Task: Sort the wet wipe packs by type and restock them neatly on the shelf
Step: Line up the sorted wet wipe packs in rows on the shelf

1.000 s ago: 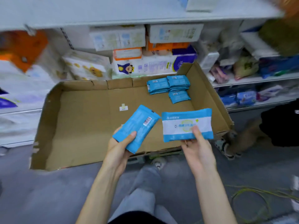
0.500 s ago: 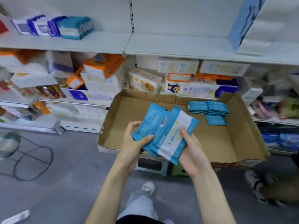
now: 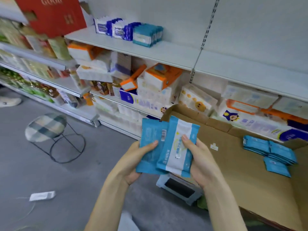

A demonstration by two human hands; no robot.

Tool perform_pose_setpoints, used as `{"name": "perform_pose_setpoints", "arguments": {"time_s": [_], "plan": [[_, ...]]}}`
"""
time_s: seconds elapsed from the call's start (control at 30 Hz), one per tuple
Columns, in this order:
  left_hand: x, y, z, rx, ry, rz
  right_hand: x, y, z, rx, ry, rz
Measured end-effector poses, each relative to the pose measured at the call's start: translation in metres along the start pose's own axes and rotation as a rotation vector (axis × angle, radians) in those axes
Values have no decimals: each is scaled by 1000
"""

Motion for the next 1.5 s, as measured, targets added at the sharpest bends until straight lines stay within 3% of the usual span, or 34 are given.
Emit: {"name": "perform_pose_setpoints", "arguments": {"time_s": [0.13,0.37,0.57,0.73,1.0,1.13,1.3,1.5], "plan": [[29,61,-72,-122,29,55,36,11,86,53,-33,77],[73,150,-178,-509,-130,15,85,36,221,39,-12,33],[113,191,-217,-372,-93,-73,110,36,278,-19,29,-27],[152,208,-209,-181,50,-71,140,21,291,-42,97,-57],[231,265,-156,147,175,167,235,-35,285,22,166,-132],[282,299,-130,128,257,173,296,-73,278,91,185,-124],[332,328,-101,139,301,309,352,-111,262,157,251,-148],[372,336,-83,168,388,289,383,-130,247,192,260,-171]]}}
Point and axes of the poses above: each hand's wrist, its own x-axis towards the middle knuckle, its own z-axis out of the palm, y = z × x, the point moved 1 cm from there along x, towards the middle knuckle, and after that the axes turned 12 degrees about y, right-handed, at the moved point
